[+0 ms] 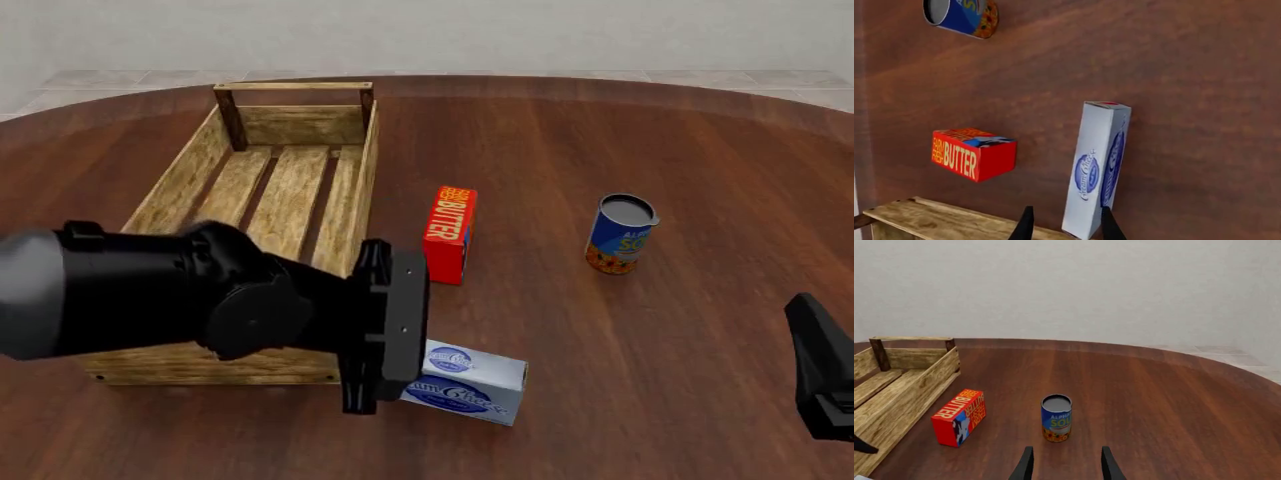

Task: Pick up the cream cheese and put it in the tray.

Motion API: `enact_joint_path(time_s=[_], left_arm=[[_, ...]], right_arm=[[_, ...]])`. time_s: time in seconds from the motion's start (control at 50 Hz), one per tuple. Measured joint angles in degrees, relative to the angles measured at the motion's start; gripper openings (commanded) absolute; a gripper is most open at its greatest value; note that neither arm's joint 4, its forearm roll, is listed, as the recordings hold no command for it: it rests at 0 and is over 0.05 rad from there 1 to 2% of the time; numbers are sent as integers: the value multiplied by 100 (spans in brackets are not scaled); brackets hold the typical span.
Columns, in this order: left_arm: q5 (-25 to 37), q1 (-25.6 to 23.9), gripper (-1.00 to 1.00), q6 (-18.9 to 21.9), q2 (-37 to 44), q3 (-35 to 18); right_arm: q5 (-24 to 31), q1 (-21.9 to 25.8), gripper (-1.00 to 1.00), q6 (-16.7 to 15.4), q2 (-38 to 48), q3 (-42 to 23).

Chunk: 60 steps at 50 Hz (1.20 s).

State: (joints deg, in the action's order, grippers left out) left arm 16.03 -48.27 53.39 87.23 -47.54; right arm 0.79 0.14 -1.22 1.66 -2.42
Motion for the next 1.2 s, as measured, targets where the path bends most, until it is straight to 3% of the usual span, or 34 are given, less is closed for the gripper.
enact_joint_path(time_s=[1.2], left_arm=[[-504,51,100,-81,727,144]], right_arm=[[2,-3,100,3,-4,0]])
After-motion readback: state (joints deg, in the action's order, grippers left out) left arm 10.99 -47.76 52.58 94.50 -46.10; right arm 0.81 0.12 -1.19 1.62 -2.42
